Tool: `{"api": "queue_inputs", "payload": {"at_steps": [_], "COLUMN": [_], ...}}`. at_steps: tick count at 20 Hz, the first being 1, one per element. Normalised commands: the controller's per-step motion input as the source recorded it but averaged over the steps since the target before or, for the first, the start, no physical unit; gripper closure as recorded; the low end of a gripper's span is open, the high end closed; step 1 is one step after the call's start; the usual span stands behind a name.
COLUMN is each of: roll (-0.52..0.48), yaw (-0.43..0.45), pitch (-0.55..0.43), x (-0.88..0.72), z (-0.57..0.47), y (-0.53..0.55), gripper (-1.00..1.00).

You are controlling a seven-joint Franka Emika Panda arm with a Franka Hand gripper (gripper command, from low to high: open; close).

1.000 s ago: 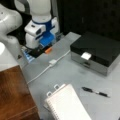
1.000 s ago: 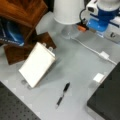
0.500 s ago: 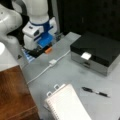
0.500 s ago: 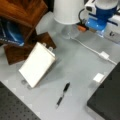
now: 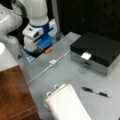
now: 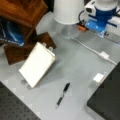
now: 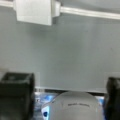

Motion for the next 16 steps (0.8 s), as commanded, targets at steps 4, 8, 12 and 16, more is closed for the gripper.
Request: {"api": "queue_inputs", "payload": {"at_steps": [4, 8, 12, 16], "roll": [0.022, 0.028, 0.041, 0.058], "yaw": [-0.134, -0.140, -0.133, -0.113], "pitch": [-0.158, -0.168, -0.203, -0.209], "x": [-0.20, -0.18, -0.17, -0.15], "z": [-0.13, -0.22, -0.32, -0.33], "y": [0.23, 0.27, 0.26, 0.19], "gripper": [1.00, 1.00, 1.00, 1.00]}}
